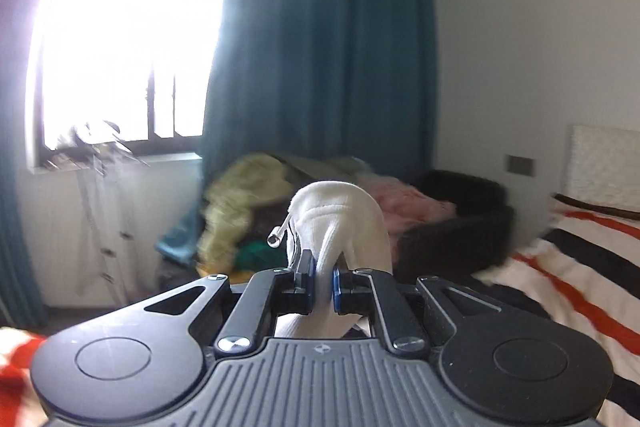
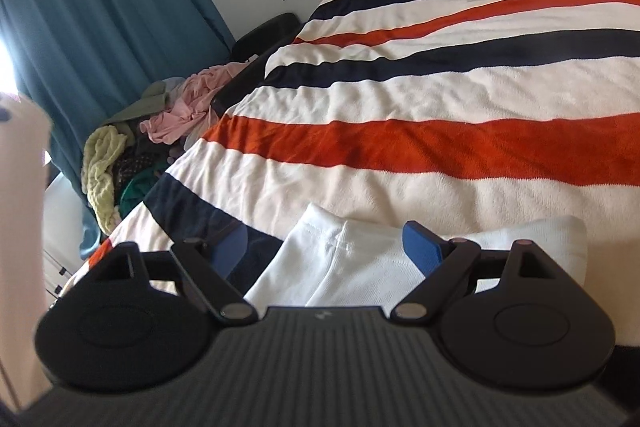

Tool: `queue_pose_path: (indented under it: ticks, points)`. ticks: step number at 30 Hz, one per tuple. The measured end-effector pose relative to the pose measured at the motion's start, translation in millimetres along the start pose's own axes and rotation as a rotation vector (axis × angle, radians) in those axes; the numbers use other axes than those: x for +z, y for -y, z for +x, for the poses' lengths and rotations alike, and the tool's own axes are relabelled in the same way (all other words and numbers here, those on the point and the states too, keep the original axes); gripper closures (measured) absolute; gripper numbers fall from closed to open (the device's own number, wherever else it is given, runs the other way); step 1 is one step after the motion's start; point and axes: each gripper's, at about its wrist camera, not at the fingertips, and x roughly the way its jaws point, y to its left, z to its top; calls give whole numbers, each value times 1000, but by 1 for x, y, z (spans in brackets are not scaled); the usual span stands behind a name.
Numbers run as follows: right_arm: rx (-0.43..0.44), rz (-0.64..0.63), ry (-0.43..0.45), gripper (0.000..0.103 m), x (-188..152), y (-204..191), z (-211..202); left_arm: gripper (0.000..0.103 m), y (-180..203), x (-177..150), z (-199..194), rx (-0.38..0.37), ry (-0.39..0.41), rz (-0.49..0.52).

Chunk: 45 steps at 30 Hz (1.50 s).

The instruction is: Fold clothes

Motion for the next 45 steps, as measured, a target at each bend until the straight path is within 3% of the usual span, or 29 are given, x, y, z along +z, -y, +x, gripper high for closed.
queue_pose_path:
  ticks: [6, 9, 11, 15, 17, 22, 26, 31, 34, 38, 42, 45]
  points:
    - [-10, 23, 22, 17, 2, 7, -3, 93, 32, -122, 32, -116, -288, 25]
    - [-14, 35, 28, 17, 3, 12, -3, 78, 30, -159, 29, -161, -377, 25]
    - [-19, 36, 19, 16, 2, 13, -1, 50, 14, -166, 6, -173, -384, -11]
    - [-10, 21, 10, 16, 1, 10, -1, 40, -19, -180, -38, -198, -397, -84]
    - [-8, 13, 16, 16, 0, 9, -2, 29, -38, -185, -66, -204, -401, -123]
    - [57, 7, -20, 17, 2, 4, -2, 26, -117, -199, -175, -83, -393, -200]
    - [170, -21, -66, 16, 5, -10, 0, 23, -173, -218, -274, 114, -365, -147]
    - [300, -57, -185, 29, 9, -55, 33, 21, -221, -238, -355, 248, -323, -210]
    - [344, -91, -270, 33, 9, -83, 65, 20, -239, -242, -369, 266, -284, -273]
    - [341, -179, -321, 36, 0, -109, 112, 20, -252, -248, -353, 243, -275, -338]
    - [314, -73, -354, 48, -11, -96, 146, 20, -260, -249, -331, 216, -247, -368]
    - [349, -25, -319, 59, -9, -91, 158, 22, -281, -246, -310, 210, -205, -456]
